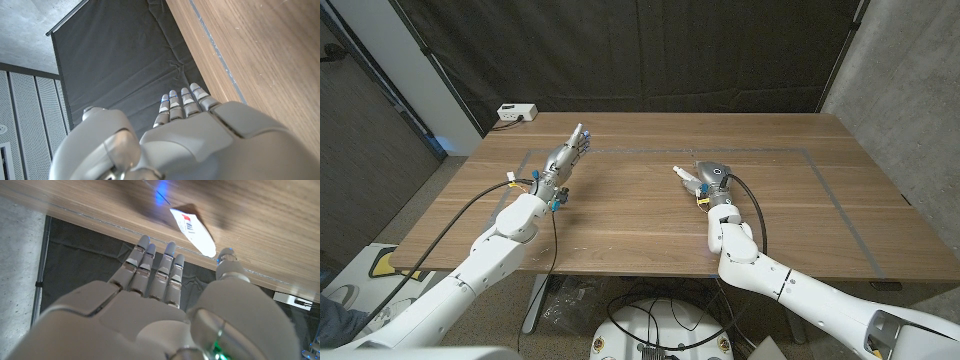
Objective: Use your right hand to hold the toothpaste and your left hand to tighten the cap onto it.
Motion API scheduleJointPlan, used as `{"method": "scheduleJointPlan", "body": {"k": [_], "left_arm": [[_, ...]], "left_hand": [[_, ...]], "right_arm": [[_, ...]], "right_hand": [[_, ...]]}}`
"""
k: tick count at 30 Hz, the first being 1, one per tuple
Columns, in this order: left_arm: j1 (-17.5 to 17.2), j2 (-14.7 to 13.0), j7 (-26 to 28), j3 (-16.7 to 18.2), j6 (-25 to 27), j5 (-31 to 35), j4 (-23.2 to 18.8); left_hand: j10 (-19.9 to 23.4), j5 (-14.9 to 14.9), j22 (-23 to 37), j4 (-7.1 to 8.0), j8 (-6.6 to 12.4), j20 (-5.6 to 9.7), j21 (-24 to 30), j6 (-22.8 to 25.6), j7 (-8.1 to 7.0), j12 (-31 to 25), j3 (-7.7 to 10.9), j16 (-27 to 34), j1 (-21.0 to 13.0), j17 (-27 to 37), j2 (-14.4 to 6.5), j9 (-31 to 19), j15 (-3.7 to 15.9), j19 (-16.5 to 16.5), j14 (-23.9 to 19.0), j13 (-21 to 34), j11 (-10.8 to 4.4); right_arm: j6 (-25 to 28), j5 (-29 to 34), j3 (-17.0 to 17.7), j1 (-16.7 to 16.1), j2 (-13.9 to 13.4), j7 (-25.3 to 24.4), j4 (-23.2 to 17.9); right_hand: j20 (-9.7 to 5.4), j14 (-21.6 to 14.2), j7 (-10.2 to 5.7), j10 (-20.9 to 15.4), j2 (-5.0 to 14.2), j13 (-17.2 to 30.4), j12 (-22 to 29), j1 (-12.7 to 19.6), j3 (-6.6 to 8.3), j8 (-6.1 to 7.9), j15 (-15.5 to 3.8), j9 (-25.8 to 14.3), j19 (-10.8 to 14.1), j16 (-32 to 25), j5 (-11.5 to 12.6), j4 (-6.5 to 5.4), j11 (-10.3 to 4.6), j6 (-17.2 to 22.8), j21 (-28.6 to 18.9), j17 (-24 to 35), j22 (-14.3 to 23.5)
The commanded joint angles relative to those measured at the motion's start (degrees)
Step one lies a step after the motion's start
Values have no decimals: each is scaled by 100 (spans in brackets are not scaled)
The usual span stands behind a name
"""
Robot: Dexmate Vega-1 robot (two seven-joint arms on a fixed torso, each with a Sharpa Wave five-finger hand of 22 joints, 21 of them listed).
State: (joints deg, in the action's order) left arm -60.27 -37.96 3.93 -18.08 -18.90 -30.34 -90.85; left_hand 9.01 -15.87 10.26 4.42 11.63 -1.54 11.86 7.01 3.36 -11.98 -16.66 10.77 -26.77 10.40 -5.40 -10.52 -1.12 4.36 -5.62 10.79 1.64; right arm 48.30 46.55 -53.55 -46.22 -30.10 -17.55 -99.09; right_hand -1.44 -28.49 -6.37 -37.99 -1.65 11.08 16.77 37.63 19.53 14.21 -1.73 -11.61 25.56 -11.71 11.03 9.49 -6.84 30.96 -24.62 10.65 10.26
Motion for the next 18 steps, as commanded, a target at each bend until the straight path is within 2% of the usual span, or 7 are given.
{"method": "scheduleJointPlan", "body": {"k": [1, 4, 13, 18], "left_arm": [[-80, -12, -33, 21, -43, -38, -49], [-94, -20, -37, 24, -35, -45, -63], [-150, -42, -18, 62, -30, -71, -95], [-152, -48, -40, 68, -18, -95, -97]], "left_hand": [[40, 2, 14, 12, 4, -43, -20, 47, -34, -6, -7, 10, 7, 18, -53, -21, -19, 33, -26, 22, -27], [46, 4, 14, 13, 5, -51, -21, 50, -34, -8, -6, 12, 7, 19, -57, -21, -20, 27, -30, 22, -34], [71, 9, 15, 20, -2, -65, -20, 45, -37, -12, -4, 16, 4, 19, -73, -21, -12, 27, -46, 23, -45], [78, 12, 15, 22, 2, -78, -18, 61, -45, -13, -3, 18, 3, 19, -80, -22, -11, 28, -53, 23, -54]], "right_arm": [[63, -17, -221, 152, 188, -342, 327], [27, -68, -250, 187, 195, -337, 349], [34, -171, -338, 319, 309, -405, 603], [53, -259, -346, 383, 359, -477, 751]], "right_hand": [[-55, -157, -71, -167, 15, 5, 80, 158, 46, 73, -41, -17, 129, -64, 38, 2, -52, 170, -59, 18, 29], [-70, -204, -87, -215, 21, 3, 88, 185, 55, 78, -61, -17, 152, -63, 41, -6, -96, 196, -62, 18, 30], [-102, -284, -126, -321, 41, 1, 106, 318, 102, 99, -121, -17, 220, -48, 58, 12, -107, 279, -75, 12, 32], [-119, -395, -195, -486, 41, -2, 144, 349, 105, 160, -169, -17, 293, -53, 61, -19, -178, 460, -92, 19, 34]]}}
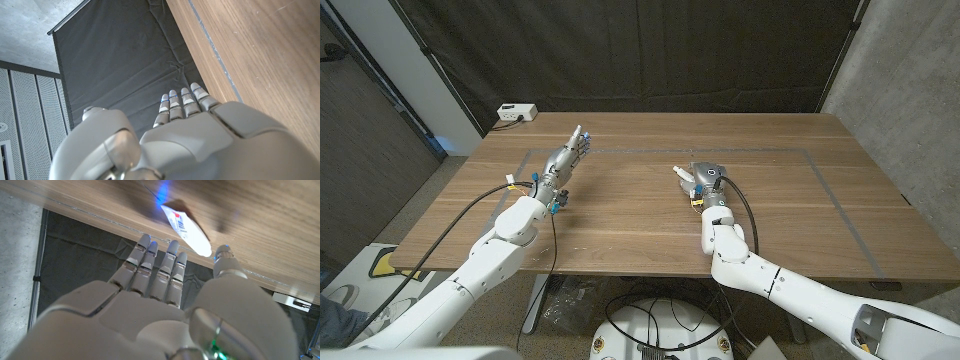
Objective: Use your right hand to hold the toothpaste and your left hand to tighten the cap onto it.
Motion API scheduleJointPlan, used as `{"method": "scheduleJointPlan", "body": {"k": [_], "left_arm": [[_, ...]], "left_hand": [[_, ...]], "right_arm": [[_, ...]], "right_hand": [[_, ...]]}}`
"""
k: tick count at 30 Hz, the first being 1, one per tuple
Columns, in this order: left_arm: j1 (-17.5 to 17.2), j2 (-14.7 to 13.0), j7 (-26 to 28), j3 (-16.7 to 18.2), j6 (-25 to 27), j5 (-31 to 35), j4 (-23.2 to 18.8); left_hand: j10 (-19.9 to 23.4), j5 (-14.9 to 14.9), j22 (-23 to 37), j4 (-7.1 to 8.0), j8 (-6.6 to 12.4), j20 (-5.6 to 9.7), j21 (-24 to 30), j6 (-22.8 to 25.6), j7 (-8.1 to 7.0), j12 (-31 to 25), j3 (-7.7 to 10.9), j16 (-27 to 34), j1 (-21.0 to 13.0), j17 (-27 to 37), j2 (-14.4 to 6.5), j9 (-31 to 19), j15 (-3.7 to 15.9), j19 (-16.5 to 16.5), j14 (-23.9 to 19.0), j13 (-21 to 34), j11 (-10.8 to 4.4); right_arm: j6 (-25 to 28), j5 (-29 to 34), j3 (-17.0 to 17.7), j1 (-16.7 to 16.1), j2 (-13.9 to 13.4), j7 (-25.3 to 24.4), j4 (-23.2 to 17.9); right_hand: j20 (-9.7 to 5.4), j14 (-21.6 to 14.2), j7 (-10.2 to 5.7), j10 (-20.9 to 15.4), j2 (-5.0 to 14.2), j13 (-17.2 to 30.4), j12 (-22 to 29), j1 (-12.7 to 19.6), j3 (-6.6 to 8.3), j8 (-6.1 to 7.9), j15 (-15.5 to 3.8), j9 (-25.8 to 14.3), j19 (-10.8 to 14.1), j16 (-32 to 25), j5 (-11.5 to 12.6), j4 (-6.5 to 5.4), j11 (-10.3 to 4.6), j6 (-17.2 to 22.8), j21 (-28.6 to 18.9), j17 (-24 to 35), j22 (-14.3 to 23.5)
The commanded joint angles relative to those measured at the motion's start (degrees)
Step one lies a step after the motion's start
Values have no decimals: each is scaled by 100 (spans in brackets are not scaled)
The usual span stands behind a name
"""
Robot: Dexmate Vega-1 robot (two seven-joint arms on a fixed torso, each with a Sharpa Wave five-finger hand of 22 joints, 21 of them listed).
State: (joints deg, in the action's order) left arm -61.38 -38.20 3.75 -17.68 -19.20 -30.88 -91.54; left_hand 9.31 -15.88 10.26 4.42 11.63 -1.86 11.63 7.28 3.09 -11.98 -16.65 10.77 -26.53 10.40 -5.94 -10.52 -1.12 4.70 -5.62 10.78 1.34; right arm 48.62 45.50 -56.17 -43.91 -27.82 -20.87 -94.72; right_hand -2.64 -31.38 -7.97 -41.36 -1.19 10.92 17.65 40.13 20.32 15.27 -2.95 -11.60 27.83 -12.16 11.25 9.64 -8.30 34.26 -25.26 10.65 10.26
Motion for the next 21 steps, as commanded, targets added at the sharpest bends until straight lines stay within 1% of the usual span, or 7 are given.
{"method": "scheduleJointPlan", "body": {"k": [1, 8, 12, 16, 17, 20, 21], "left_arm": [[-40, -27, -29, 28, 15, -46, -28], [-2, -9, -80, 13, -15, -53, 20], [16, 1, -106, 3, -21, -65, 46], [35, 31, -135, -4, -51, -91, 101], [37, 38, -138, -5, -54, -99, 110], [46, 64, -153, -8, -76, -123, 149], [48, 68, -163, -9, -84, -129, 161]], "left_hand": [[47, 13, 16, 23, 2, -45, 5, 36, -18, -12, -3, 18, -22, 19, -28, -22, -12, -5, -54, 23, -24], [59, 18, 16, 28, 3, -57, 6, 49, -31, -13, -1, 21, -23, 19, -40, -22, -10, -6, -69, 24, -20], [65, 21, 17, 30, 6, -67, 5, 60, -34, -13, 1, 26, -24, 19, -46, -22, -2, -10, -84, 24, -28], [92, 24, 17, 33, 5, -81, 8, 64, -37, -21, 1, 31, -26, 19, -51, -23, 0, -4, -101, 25, -26], [90, 24, 17, 33, 4, -81, 9, 64, -38, -20, 1, 33, -26, 19, -53, -23, 1, -3, -108, 25, -27], [98, 26, 17, 35, 7, -93, 8, 74, -39, -21, 1, 32, -27, 19, -56, -23, 2, -8, -111, 25, -9], [93, 27, 17, 35, 7, -96, 7, 76, -38, -18, 2, 32, -28, 19, -58, -23, 1, -8, -113, 25, -29]], "right_arm": [[45, -165, -91, 164, 138, -139, 329], [110, -229, -200, 255, 124, -49, 415], [121, -280, -244, 300, 119, -5, 445], [174, -295, -316, 367, 118, 84, 475], [179, -299, -331, 380, 117, 93, 484], [194, -335, -347, 404, 144, 82, 531], [189, -347, -354, 414, 148, 80, 546]], "right_hand": [[-5, -134, -45, -172, -4, 13, 62, 104, 27, 59, -65, -17, 74, -13, 40, -37, -39, 148, -30, 20, 35], [-23, -207, -83, -244, 11, 11, 66, 139, 42, 88, -98, -16, 149, -7, 46, -51, -84, 246, -51, 24, 37], [-46, -315, -53, -343, 22, 8, 85, 154, 47, 114, -136, -14, 225, -26, 45, -67, -58, 335, -75, 29, 39], [-70, -433, -37, -542, 36, 4, 132, 169, 52, 173, -182, -9, 313, -32, 37, -89, -26, 525, -103, 34, 43], [-75, -471, -40, -586, 44, 3, 140, 189, 61, 185, -195, -7, 332, -34, 37, -86, -53, 570, -109, 33, 44], [-98, -553, -72, -741, 88, -1, 172, 278, 109, 220, -220, -2, 410, -28, 42, -68, -59, 701, -136, 29, 47], [-99, -602, -76, -766, 101, -2, 174, 292, 118, 223, -247, 0, 427, -40, 42, -69, -80, 718, -142, 31, 48]]}}
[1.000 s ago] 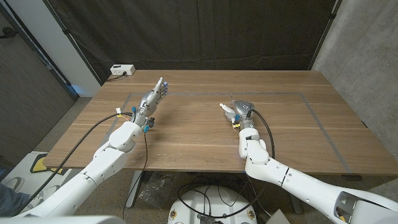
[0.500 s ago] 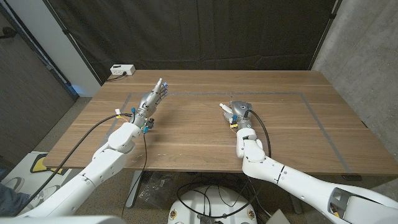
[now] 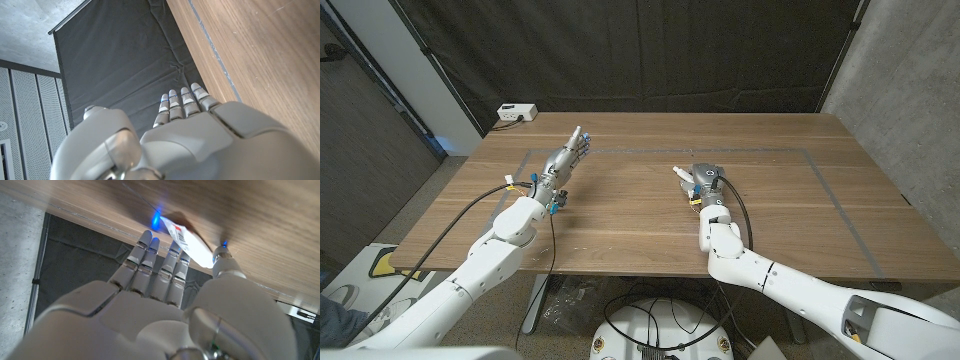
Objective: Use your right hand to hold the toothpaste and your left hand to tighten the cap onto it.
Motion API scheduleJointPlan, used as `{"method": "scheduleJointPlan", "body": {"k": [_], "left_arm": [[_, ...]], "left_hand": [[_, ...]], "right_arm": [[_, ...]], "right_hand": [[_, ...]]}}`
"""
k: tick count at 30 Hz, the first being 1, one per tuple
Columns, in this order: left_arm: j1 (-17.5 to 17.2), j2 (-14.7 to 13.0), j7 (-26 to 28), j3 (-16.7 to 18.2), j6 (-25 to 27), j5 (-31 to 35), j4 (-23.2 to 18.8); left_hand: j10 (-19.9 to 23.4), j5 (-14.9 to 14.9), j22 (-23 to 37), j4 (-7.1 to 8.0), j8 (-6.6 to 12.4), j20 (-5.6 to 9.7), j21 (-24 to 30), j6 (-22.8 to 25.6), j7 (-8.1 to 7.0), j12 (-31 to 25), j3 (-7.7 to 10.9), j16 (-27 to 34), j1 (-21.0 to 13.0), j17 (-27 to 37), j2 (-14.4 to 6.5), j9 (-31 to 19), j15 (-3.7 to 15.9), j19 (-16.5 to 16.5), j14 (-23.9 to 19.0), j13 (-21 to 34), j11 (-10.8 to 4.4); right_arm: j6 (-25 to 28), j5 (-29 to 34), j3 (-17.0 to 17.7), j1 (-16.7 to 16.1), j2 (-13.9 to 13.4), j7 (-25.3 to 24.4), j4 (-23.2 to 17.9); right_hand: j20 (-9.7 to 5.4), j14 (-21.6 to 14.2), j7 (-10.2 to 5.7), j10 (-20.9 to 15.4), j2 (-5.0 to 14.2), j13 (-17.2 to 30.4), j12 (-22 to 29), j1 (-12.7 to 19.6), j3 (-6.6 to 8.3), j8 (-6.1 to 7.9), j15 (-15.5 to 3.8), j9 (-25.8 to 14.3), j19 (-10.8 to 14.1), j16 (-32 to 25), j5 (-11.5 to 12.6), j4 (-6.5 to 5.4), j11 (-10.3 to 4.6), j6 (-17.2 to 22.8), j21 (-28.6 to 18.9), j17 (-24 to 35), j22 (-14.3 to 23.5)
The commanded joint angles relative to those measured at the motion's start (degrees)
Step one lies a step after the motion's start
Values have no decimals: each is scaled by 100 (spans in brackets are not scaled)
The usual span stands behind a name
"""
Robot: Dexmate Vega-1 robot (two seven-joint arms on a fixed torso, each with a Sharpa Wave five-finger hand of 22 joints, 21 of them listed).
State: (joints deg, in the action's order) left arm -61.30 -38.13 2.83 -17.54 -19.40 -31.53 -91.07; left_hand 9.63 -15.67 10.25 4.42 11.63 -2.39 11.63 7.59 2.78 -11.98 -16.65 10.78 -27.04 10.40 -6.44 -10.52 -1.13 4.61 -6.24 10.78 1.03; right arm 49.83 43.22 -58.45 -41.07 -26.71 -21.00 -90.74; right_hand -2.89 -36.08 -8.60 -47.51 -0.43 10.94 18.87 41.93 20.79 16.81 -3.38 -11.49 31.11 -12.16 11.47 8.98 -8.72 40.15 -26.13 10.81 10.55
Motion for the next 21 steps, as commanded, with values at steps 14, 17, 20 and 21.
{"method": "scheduleJointPlan", "body": {"k": [14, 17, 20, 21], "left_arm": [[32, 99, -75, 0, -114, -122, 162], [30, 96, -87, 1, -107, -139, 157], [32, 89, -104, 0, -98, -152, 154], [33, 88, -104, 0, -94, -152, 151]], "left_hand": [[91, 16, 19, 41, 5, -104, 14, 60, -20, -21, 5, 41, 14, 18, -25, -23, 19, 12, -96, 27, -16], [106, 20, 20, 44, 4, -118, 15, 64, -26, -24, 7, 41, 11, 18, -32, -23, 19, 14, -105, 27, -51], [107, 22, 20, 45, 6, -124, 16, 73, -34, -22, 7, 39, 10, 18, -35, -24, 23, 16, -105, 27, -39], [108, 22, 21, 45, 8, -127, 17, 77, -35, -23, 7, 40, 10, 18, -36, -24, 22, 17, -107, 27, -41]], "right_arm": [[239, -192, -153, 202, 215, -250, 424], [188, -256, -114, 170, 207, -369, 401], [150, -315, -75, 135, 187, -454, 343], [153, -334, -57, 120, 190, -483, 321]], "right_hand": [[-328, -814, -211, -981, 216, -31, 137, 848, 443, 254, -546, 21, 634, -51, -10, 108, -231, 883, -299, -12, 45], [-361, -941, -218, -1100, 205, -35, 138, 899, 472, 291, -577, 22, 724, -55, -27, 91, -275, 1017, -347, -17, 50], [-374, -1065, -254, -1224, 204, -38, 144, 927, 493, 322, -628, 20, 765, -64, -41, 69, -284, 1128, -378, -18, 53], [-373, -1067, -253, -1233, 201, -38, 142, 929, 494, 325, -632, 20, 778, -59, -43, 67, -291, 1140, -385, -19, 54]]}}
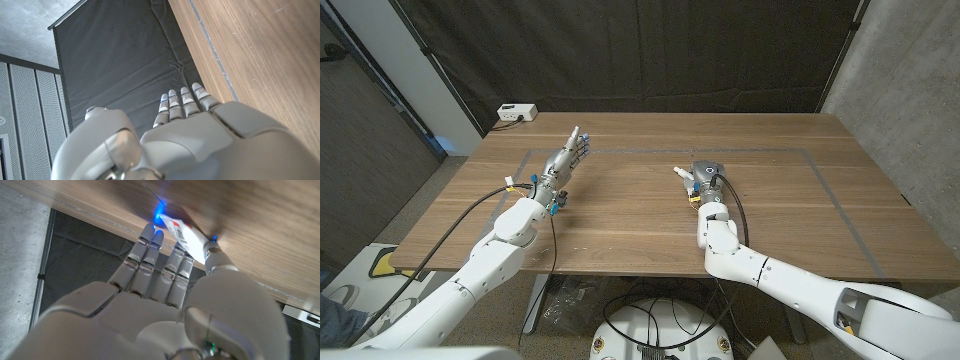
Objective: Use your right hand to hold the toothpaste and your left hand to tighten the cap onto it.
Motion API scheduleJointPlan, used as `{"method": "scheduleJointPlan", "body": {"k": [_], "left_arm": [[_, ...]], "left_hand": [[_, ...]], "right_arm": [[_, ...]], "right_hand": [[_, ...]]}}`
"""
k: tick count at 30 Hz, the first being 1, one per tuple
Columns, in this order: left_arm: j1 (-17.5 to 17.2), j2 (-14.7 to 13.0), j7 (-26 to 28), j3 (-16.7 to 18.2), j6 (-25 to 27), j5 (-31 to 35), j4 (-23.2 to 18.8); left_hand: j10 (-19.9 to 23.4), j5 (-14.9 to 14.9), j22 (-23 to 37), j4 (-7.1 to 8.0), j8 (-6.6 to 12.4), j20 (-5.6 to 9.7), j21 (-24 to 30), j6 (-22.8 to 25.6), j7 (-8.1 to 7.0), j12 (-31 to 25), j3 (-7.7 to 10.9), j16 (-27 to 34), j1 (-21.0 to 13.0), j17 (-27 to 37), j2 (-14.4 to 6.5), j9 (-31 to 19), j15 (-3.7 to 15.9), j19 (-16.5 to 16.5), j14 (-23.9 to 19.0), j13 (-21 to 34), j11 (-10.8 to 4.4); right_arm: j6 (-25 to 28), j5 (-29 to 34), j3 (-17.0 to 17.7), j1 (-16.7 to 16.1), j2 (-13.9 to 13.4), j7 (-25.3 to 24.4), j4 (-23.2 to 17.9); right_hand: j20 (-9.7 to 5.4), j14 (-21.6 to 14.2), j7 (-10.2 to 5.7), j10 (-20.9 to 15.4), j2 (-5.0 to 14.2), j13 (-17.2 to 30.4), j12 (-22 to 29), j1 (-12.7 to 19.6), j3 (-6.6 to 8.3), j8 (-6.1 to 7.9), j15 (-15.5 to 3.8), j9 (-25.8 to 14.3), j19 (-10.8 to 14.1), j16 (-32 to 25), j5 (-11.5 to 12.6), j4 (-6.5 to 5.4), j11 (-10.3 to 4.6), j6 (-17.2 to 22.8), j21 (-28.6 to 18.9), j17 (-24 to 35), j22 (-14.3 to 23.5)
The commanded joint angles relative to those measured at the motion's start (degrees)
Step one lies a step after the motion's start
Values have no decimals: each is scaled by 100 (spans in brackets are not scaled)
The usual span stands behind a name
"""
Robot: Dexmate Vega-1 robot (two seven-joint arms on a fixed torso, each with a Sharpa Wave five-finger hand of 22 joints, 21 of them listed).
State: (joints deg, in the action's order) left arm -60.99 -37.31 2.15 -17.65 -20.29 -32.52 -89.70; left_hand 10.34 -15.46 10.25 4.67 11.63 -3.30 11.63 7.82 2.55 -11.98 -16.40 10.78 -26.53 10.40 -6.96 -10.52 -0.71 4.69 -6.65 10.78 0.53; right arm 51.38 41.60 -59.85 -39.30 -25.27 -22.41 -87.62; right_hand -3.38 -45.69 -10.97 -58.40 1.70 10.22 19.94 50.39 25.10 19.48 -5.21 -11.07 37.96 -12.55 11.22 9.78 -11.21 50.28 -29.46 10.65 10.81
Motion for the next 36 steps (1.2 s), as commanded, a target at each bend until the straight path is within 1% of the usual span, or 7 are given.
{"method": "scheduleJointPlan", "body": {"k": [1, 9, 12, 25, 33, 34, 36], "left_arm": [[4, 4, -40, 11, 0, -57, 13], [62, 26, -112, -25, 11, -85, 38], [84, 34, -144, -40, 5, -92, 49], [161, 13, -221, -85, 38, -76, 16], [263, -47, -350, -151, 54, -8, -111], [264, -77, -392, -156, 81, -27, -175], [256, -166, -433, -159, 97, 27, -320]], "left_hand": [[32, 1, 21, 20, 8, -38, 17, 56, -14, -20, -17, 38, -43, 18, 14, -24, -22, 9, -66, 28, -3], [60, 7, 22, 22, 12, -53, 30, 82, -23, -25, -11, 45, -54, 17, 0, -24, -22, 40, -101, 29, 18], [83, 10, 22, 23, 12, -85, 43, 88, -27, -30, -8, 54, -60, 17, -7, -24, -20, 76, -136, 29, 11], [160, 23, 25, 20, 13, -238, 106, 128, -36, -41, 11, 66, -102, 15, -40, -25, -23, 261, -230, 30, 31], [191, 27, 24, 7, 14, -203, 100, 142, -31, -46, 22, 62, -138, 13, -46, -25, -25, 265, -249, 31, 17], [195, 29, 24, -4, 13, -251, 114, 146, -34, -43, 32, 64, -164, 11, -51, -25, -13, 311, -271, 30, 11], [282, 43, 29, -44, 6, -360, 201, 147, -40, -59, 63, 81, -257, 8, -64, -26, 28, 574, -380, 32, 25]], "right_arm": [[-30, -192, 91, -66, 23, -352, -27], [-173, -352, 261, -201, -17, -616, -234], [-235, -398, 333, -262, -12, -765, -289], [-553, -609, 694, -525, -57, -1265, -654], [-824, -798, 973, -708, -46, -1550, -917], [-839, -808, 985, -715, -53, -1547, -942], [-851, -847, 1019, -726, -51, -1525, -986]], "right_hand": [[-329, -108, -23, -154, -12, 34, 33, 86, 66, 63, -453, -23, 107, -15, -19, -16, -48, 144, -59, -3, 29], [-328, -163, -25, -221, -10, 32, 25, 77, 69, 65, -468, -25, 141, -8, -32, -46, -54, 175, -86, 1, 33], [-333, -252, -1, -245, 12, 28, 2, 41, 65, 59, -496, -26, 189, -23, -45, -89, -41, 185, -118, 12, 37], [-358, -396, 24, -381, 48, 23, -17, 28, 87, 80, -521, -27, 269, -17, -66, -122, -16, 302, -182, 14, 46], [-361, -449, 33, -440, 74, 21, -32, 34, 106, 85, -543, -28, 290, -5, -75, -129, -7, 353, -210, 14, 51], [-362, -453, 38, -443, 79, 21, -34, 36, 109, 87, -542, -28, 297, -4, -75, -129, 2, 359, -215, 15, 51], [-363, -459, 32, -452, 81, 20, -37, 37, 112, 85, -538, -28, 299, -1, -77, -130, -2, 361, -219, 14, 52]]}}
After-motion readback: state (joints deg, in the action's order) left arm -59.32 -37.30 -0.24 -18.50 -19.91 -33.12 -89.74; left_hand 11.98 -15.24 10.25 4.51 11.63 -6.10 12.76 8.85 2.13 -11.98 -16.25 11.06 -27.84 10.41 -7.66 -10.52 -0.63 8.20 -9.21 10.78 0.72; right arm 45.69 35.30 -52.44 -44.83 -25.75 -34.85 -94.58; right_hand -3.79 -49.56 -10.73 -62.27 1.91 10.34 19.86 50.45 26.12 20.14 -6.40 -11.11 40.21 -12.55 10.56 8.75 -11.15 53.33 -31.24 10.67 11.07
